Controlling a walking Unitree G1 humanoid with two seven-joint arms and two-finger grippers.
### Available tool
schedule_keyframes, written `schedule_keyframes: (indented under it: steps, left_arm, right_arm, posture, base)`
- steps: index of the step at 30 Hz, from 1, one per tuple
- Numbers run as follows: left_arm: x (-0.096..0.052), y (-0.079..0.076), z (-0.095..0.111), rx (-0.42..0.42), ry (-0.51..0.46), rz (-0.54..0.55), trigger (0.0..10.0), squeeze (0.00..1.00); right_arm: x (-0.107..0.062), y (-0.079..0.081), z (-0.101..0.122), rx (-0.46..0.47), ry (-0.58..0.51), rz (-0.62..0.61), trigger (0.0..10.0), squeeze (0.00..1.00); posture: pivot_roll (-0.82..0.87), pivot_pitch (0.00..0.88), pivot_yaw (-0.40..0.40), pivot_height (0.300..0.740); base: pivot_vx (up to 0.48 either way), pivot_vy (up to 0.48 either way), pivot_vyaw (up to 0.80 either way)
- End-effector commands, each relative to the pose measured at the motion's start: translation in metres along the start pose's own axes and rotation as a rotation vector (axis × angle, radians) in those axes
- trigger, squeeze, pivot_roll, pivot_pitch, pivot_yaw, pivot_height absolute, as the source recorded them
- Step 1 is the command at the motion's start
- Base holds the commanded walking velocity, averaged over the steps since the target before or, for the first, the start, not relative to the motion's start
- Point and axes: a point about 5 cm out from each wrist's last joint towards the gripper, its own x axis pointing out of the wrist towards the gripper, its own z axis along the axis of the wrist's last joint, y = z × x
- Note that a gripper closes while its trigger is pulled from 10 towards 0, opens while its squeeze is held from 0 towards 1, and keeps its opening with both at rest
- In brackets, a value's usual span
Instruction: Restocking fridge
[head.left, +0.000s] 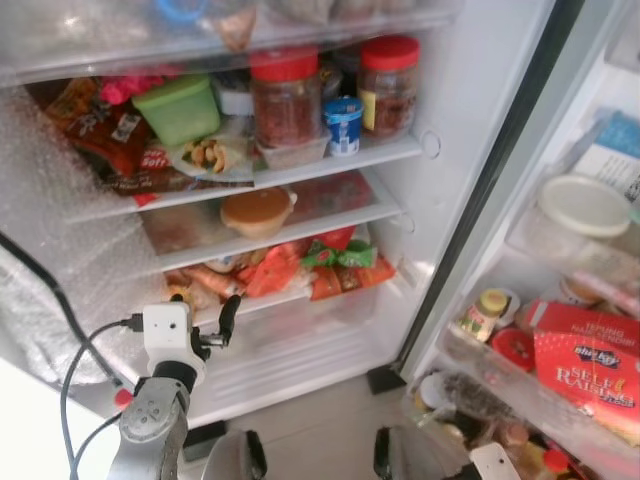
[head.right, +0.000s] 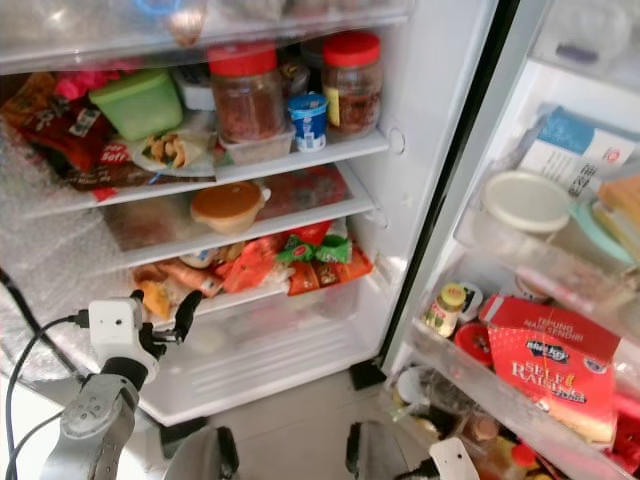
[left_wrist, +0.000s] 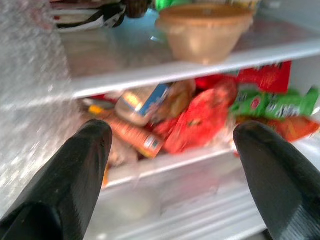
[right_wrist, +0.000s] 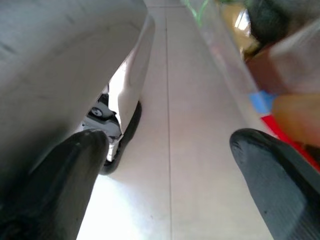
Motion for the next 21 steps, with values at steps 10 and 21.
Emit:
schedule_keyframes:
  steps: [10, 21]
  left_arm:
    - [-0.013, 0.028, -0.047, -0.072, 0.24, 0.107, 10.0, 0.0]
    - [-0.05, 0.082, -0.117, -0.016, 0.581, 0.33, 10.0, 0.0]
  right_arm:
    - [0.003, 0.011, 0.002, -0.002, -0.01, 0.043, 10.0, 0.0]
    - [0.004, 0.012, 0.002, -0.004, -0.013, 0.047, 10.0, 0.0]
  posture:
    - [-0.06, 0.071, 0.058, 0.624]
    - [-0.04, 0.062, 0.057, 0.624]
  base:
    - [0.0, 0.0, 0.0]
    - [0.0, 0.0, 0.0]
